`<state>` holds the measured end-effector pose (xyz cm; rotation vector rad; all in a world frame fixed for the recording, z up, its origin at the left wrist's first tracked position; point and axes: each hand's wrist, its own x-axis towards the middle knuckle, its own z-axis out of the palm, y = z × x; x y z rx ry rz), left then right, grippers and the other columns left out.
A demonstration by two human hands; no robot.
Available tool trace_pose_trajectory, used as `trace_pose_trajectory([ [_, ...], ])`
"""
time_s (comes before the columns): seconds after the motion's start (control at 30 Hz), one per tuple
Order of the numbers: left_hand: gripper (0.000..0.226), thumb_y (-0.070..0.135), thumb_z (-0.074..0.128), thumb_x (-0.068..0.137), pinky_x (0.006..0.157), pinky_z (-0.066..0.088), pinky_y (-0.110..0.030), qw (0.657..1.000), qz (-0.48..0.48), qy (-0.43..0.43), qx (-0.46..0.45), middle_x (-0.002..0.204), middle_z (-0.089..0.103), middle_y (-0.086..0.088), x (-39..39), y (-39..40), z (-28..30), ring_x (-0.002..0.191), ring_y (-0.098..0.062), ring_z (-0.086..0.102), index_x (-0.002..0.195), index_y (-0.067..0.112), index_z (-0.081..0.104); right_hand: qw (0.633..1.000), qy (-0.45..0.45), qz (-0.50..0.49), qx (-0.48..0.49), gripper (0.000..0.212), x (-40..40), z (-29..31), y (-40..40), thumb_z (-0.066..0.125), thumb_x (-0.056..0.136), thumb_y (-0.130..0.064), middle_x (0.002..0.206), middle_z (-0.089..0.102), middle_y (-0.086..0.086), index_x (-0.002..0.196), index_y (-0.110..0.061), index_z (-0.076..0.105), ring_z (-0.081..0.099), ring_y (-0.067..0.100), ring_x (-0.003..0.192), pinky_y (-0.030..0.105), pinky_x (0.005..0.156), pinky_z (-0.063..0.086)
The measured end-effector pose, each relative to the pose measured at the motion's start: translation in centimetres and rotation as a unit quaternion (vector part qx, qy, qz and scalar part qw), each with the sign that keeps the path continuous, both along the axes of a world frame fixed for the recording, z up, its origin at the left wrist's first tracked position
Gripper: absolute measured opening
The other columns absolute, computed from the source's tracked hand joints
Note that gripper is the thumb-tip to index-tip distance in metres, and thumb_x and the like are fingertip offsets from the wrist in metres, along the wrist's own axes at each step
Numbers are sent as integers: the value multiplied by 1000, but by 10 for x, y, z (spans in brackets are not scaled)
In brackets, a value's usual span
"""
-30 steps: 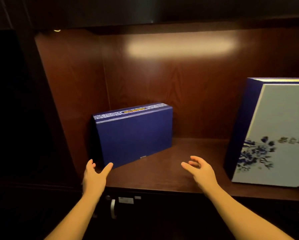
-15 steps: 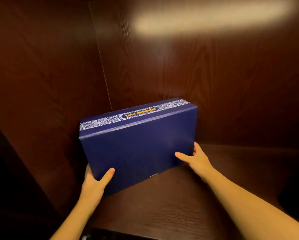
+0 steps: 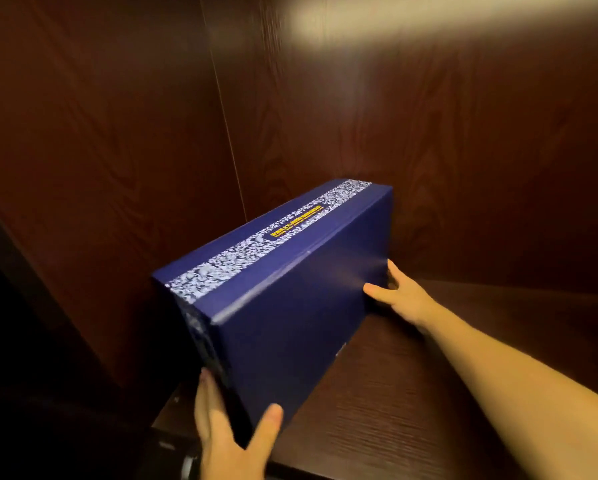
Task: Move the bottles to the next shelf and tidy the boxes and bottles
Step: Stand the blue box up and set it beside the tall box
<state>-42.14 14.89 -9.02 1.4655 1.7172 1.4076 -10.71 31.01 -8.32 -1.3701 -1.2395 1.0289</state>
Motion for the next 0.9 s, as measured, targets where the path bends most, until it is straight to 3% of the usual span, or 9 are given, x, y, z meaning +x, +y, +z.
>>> trace_pose_trajectory([
  [0.1, 68, 57, 51, 80, 97, 33, -22, 996, -75, 43, 36, 135, 44, -30, 15, -43, 14, 116, -26, 53, 120, 3, 60, 999, -28, -6, -25, 83, -22, -5, 24, 72, 75, -53, 140, 53, 0, 147, -29, 36, 55, 19, 118, 43, 101, 45],
  [0.2, 91, 48, 66, 56, 93, 26, -9, 995, -82, 6, 57, 151, 16, -1, 34, -56, 7, 124, -2, 33, 136, 20, 32, 998, 36, 19, -49, 53, -58, -3, 38, 53, 97, -33, 140, 49, 1, 147, -29, 35, 53, 19, 113, 32, 81, 50],
  [0.27, 90, 40, 72, 54, 94, 28, -14, 998, -59, -7, 8, 149, 8, 21, 37, -63, 7, 126, 2, 26, 133, 41, 29, 996, 65, 26, -55, 50, -72, 1, 34, 49, 99, -33, 140, 47, -5, 146, -29, 35, 49, 16, 118, 30, 80, 48],
  [0.37, 63, 23, 79, 68, 89, 38, -26, 998, 27, -20, 46, 134, 47, 15, 11, -50, 1, 116, -13, 50, 113, 55, 48, 995, 64, 30, -70, 48, -76, 6, 15, 50, 96, -40, 137, 52, -4, 142, -26, 44, 54, 18, 115, 32, 86, 47],
  [0.47, 23, 33, 63, 83, 86, 39, -32, 988, 85, -127, -21, 120, 58, 3, -28, -14, 10, 102, -16, 56, 97, 49, 54, 994, 93, 19, -63, 35, -80, 17, -19, 55, 92, -46, 126, 59, -6, 125, -32, 57, 58, 16, 109, 34, 89, 48],
  [0.57, 17, 36, 46, 93, 92, 45, -40, 976, -18, -210, -62, 115, 64, 5, -54, 26, 19, 100, -12, 60, 96, 44, 61, 990, 136, -12, -25, 22, -94, 30, -68, 59, 88, -48, 111, 62, -15, 107, -38, 59, 60, 10, 104, 31, 83, 51],
  [0.7, 43, 11, 35, 94, 86, 52, -41, 943, -163, -254, -141, 112, 70, 3, -54, 52, 28, 101, -16, 65, 106, 38, 67, 992, 123, 6, 30, 55, -127, 32, -142, 64, 70, -63, 121, 64, -13, 118, -37, 59, 62, 4, 108, 29, 87, 53],
  [0.8, 37, 25, 35, 97, 73, 56, -32, 914, -220, -302, -158, 111, 71, 3, -52, 48, 29, 102, -17, 66, 103, 40, 69, 997, 45, 54, 45, 88, -147, 31, -175, 72, 64, -69, 139, 50, -19, 140, -35, 44, 47, -3, 126, 33, 106, 40],
  [0.9, 32, 32, 38, 98, 84, 53, -41, 895, -262, -321, -164, 113, 70, 3, -49, 43, 29, 105, -19, 65, 107, 41, 67, 994, 30, 100, 38, 94, -145, 32, -183, 78, 65, -62, 143, 42, -26, 145, -44, 31, 47, -6, 124, 25, 99, 45],
])
